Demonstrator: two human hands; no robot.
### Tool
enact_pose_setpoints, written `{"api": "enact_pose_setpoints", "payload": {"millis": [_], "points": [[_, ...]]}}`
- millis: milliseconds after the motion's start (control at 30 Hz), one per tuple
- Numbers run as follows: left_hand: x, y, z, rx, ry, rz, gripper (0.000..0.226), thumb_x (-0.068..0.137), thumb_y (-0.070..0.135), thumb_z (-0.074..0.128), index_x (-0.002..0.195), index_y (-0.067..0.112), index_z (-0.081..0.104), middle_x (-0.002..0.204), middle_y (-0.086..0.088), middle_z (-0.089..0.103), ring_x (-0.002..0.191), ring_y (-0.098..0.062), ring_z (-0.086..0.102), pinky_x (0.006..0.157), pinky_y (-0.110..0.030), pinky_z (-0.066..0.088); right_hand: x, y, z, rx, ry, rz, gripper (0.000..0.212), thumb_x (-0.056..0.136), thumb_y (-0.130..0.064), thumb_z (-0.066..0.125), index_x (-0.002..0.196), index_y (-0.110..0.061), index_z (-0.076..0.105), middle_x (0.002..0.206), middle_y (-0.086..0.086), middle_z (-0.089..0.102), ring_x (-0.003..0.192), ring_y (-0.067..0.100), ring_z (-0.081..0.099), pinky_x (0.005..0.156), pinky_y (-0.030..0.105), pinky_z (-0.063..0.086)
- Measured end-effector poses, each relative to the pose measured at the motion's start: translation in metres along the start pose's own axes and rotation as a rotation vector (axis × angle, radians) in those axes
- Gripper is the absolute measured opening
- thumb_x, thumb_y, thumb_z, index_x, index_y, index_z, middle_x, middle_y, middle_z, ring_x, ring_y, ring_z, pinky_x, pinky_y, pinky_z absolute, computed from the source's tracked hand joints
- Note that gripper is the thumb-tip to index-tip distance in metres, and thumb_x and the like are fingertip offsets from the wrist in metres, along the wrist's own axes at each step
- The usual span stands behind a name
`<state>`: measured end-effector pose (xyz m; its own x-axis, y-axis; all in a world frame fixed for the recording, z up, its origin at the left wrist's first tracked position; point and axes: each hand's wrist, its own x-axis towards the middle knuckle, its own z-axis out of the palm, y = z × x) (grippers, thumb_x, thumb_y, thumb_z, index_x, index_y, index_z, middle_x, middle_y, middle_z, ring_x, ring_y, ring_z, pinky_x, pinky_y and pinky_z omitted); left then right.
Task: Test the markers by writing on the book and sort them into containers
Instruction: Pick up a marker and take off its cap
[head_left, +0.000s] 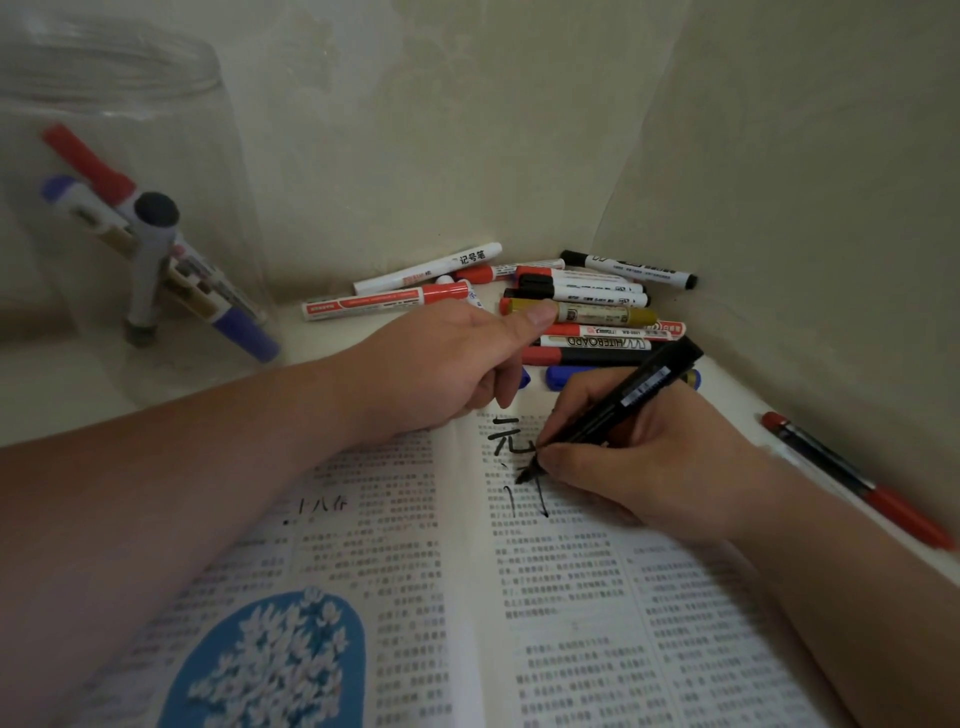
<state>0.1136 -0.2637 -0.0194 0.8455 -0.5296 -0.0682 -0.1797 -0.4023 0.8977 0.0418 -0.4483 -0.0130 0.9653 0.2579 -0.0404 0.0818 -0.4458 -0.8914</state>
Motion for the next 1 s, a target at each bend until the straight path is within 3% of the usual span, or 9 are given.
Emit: {"api": "enact_pose_setpoints", "payload": {"millis": [133,467,600,733,933,1000], "points": [[0.0002,0.0001,0.0,0.006,0.004,0.0,0.076,0.095,0.064,0.039,0.076,-0.006,0.062,0.049,-0.001,0.035,0.042,-0.014,0.028,0.041,-0.021,0.028,-0.0001,0.0019,-0.0013,0.063,0.032,0.038,0.011,0.084,0.001,0.071,0.075,-0.004,0.068,0.05,0.009,0.054,0.037,0.015,0.042,0.037,0.022,0.035],[0.0003,-0.0007,-0.0002,-0.025,-0.015,0.007,0.076,0.094,0.065,0.04,0.074,-0.005,0.062,0.052,-0.004,0.032,0.044,-0.016,0.026,0.041,-0.022,0.027,-0.0012,0.0009,-0.0037,-0.034,-0.068,0.015,0.014,0.084,0.001,0.074,0.074,-0.008,0.073,0.051,-0.001,0.059,0.041,0.008,0.048,0.042,0.017,0.039],[0.0001,-0.0007,0.0002,-0.022,-0.009,0.016,0.076,0.094,0.064,0.039,0.072,-0.004,0.061,0.048,0.0,0.033,0.04,-0.014,0.028,0.041,-0.019,0.028,-0.0006,0.0042,-0.0027,0.1,-0.025,0.049,0.006,0.08,-0.011,0.075,0.076,-0.008,0.071,0.052,0.011,0.057,0.039,0.017,0.044,0.038,0.022,0.036],[0.0005,-0.0012,0.0005,-0.025,-0.003,0.015,0.076,0.094,0.064,0.039,0.072,-0.004,0.062,0.045,0.001,0.034,0.038,-0.013,0.028,0.04,-0.018,0.028,0.0001,0.006,-0.0025,0.055,-0.003,0.044,0.012,0.085,-0.003,0.075,0.075,-0.006,0.069,0.051,0.011,0.055,0.038,0.017,0.044,0.039,0.022,0.037],[0.0007,-0.0009,0.0002,0.0,-0.007,0.015,0.076,0.094,0.066,0.038,0.073,-0.003,0.063,0.046,0.002,0.036,0.04,-0.013,0.03,0.043,-0.02,0.029,-0.0002,0.0032,-0.0069,0.005,-0.181,0.042,0.005,0.072,-0.014,0.075,0.073,-0.009,0.073,0.06,0.017,0.064,0.043,0.014,0.049,0.043,0.021,0.039],[0.0007,-0.001,0.0001,-0.001,-0.007,0.015,0.076,0.094,0.066,0.038,0.073,-0.003,0.062,0.046,0.002,0.036,0.04,-0.013,0.03,0.043,-0.021,0.029,0.0009,0.0059,-0.0069,0.057,-0.164,0.042,0.009,0.07,-0.017,0.076,0.073,-0.009,0.072,0.057,0.015,0.062,0.041,0.015,0.048,0.042,0.02,0.038]]}}
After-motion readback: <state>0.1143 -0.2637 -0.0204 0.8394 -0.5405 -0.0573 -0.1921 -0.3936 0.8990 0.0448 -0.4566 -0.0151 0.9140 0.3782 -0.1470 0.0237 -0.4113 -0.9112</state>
